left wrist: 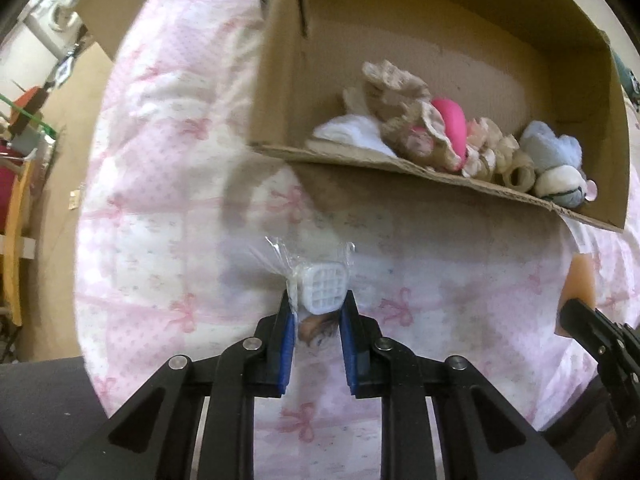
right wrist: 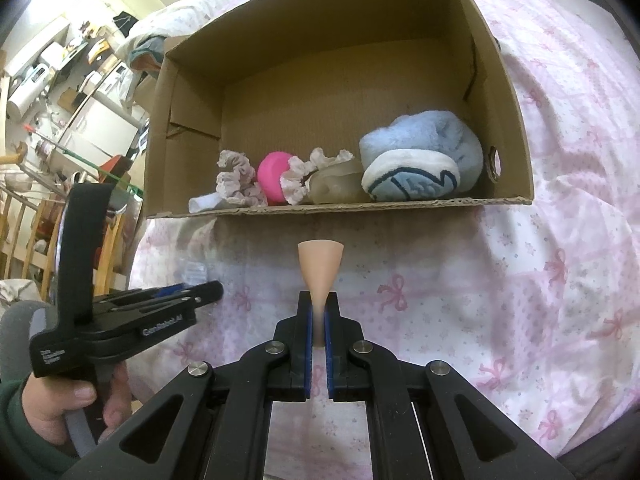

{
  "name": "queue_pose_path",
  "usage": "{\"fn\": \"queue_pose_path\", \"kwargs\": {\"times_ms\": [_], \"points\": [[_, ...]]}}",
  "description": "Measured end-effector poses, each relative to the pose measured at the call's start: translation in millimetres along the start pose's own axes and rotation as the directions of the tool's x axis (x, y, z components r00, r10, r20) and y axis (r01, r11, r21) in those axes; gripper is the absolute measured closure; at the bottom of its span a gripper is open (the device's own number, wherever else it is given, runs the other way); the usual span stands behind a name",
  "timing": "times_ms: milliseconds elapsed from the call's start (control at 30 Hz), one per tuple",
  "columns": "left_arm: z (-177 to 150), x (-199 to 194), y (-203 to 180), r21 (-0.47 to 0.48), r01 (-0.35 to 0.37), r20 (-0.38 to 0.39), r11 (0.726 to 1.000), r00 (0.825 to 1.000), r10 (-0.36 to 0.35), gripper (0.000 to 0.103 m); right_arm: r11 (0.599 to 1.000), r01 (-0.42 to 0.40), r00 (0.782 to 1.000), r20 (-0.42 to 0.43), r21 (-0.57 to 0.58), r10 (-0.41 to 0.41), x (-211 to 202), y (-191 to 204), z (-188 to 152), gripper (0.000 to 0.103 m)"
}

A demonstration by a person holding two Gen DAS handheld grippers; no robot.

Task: Organize soft objects
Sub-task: 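Carry the plastic bag and tan tube over the box with both tools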

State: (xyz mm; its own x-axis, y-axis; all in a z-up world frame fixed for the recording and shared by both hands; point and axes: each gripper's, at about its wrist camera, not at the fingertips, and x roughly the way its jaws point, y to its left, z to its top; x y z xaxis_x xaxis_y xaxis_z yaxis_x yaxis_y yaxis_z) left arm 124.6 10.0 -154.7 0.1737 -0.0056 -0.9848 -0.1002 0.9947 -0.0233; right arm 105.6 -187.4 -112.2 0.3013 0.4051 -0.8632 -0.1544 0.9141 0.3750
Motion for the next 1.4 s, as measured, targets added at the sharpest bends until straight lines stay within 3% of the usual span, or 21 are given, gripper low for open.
{"fn": "queue_pose_path", "kwargs": {"times_ms": [200, 367, 567, 800, 967, 1167, 1267, 1400], "points": [[-6, -17, 8, 0.029, -0.019, 0.006, 0.999, 1.0, 0.019, 0.085, 0.999, 0.017, 1.0, 0.004, -0.03, -0.017, -1, 5, -3, 0.096], [-20, -37, 2, 0.066, -0.044, 0.064, 0.997, 0.997, 0.04, 0.084, 0.999, 0.023, 1.0, 0.004, -0.044, -0.023, -1, 8, -3, 0.096], [-43, -50, -13, 0.082, -0.025, 0.065, 0.996, 0.998, 0.02, 0.084, 0.998, 0.017, 1.0, 0.014, -0.062, -0.016, -6, 12, -6, 0.096], [-44, -90, -17, 0.044, -0.001, 0.135, 0.999, 0.991, -0.005, 0.084, 0.999, -0.007, 0.998, 0.069, -0.053, 0.011, -30, 12, -7, 0.096], [-26, -144, -15, 0.055, -0.012, 0.281, 0.998, 0.96, -0.004, 0.084, 0.997, -0.061, 0.987, 0.148, -0.041, 0.067, -72, 11, 0, 0.096], [-4, -180, -19, 0.084, -0.003, 0.411, 0.996, 0.911, -0.032, 0.084, 0.992, -0.112, 0.942, 0.311, -0.056, 0.124, -123, 0, 20, 0.096], [13, -176, -21, 0.093, 0.002, 0.422, 0.996, 0.906, -0.041, 0.084, 0.991, -0.106, 0.925, 0.357, -0.086, 0.13, -133, -5, 30, 0.096], [30, -162, -24, 0.112, 0.009, 0.397, 0.994, 0.916, -0.053, 0.084, 0.991, -0.105, 0.93, 0.344, -0.086, 0.129, -122, -8, 48, 0.096]]}}
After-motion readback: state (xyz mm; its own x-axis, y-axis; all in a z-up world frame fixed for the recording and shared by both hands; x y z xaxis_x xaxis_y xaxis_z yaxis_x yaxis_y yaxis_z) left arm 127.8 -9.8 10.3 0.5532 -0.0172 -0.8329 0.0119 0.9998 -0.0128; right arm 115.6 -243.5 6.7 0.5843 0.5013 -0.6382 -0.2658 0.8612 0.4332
